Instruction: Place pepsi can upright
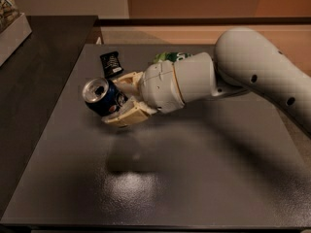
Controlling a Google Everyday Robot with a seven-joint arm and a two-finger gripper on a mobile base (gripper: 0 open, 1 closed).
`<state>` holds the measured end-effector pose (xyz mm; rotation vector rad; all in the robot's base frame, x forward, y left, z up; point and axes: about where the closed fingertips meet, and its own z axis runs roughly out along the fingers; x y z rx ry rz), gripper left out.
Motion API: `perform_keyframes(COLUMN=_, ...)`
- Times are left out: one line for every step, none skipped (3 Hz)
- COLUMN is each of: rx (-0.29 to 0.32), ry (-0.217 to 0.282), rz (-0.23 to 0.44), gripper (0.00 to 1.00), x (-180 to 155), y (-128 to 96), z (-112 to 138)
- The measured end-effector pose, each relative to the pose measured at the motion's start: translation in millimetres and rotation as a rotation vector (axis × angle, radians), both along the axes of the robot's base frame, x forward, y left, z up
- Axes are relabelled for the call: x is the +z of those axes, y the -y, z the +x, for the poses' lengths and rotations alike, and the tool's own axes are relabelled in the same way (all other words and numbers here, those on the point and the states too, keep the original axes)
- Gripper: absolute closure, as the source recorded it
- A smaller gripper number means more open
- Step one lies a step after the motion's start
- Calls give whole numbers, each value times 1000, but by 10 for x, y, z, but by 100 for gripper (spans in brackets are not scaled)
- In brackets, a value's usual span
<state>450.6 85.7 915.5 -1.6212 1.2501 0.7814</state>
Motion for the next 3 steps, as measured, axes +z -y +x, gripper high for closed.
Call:
perform_keyframes(rx=-29, ry=-18, rz=51, gripper=100, x=-105, y=94, z=70)
perform_keyframes(rx=-58, ry=-45, rz=90, gripper=100, x=-175, y=160, z=135)
perform_keyframes(rx=-80, ry=-73, rz=129, gripper=100, x=-208, y=207, z=197)
